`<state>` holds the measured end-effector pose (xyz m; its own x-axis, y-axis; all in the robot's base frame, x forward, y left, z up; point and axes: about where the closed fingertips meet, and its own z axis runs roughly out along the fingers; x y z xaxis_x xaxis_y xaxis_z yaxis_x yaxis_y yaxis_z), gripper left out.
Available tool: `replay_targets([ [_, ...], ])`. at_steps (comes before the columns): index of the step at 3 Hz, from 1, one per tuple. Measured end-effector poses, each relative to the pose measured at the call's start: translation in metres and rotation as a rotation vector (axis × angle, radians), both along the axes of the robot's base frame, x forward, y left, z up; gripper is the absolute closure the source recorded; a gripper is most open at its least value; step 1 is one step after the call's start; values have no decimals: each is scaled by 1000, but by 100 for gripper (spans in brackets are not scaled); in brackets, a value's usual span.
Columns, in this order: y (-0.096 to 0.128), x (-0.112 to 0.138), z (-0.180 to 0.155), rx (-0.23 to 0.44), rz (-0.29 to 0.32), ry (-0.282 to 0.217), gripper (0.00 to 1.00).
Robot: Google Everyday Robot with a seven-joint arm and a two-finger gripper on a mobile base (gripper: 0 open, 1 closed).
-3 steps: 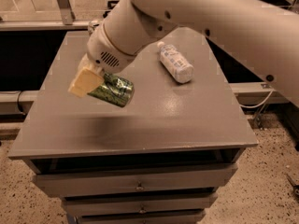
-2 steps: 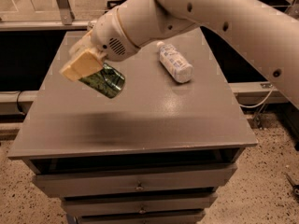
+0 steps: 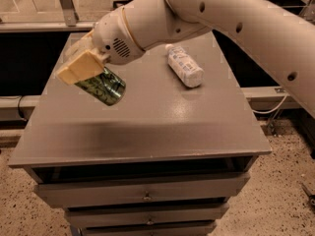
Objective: Place green can upright
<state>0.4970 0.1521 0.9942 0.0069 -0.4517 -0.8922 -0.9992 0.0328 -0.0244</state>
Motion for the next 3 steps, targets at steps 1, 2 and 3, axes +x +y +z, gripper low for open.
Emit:
replay_targets([
  [1,8,2,1,71,-4,-35,100],
  [2,38,12,2,238,5,-121,100],
  [3,64,23,-8,351,6,-157,100],
])
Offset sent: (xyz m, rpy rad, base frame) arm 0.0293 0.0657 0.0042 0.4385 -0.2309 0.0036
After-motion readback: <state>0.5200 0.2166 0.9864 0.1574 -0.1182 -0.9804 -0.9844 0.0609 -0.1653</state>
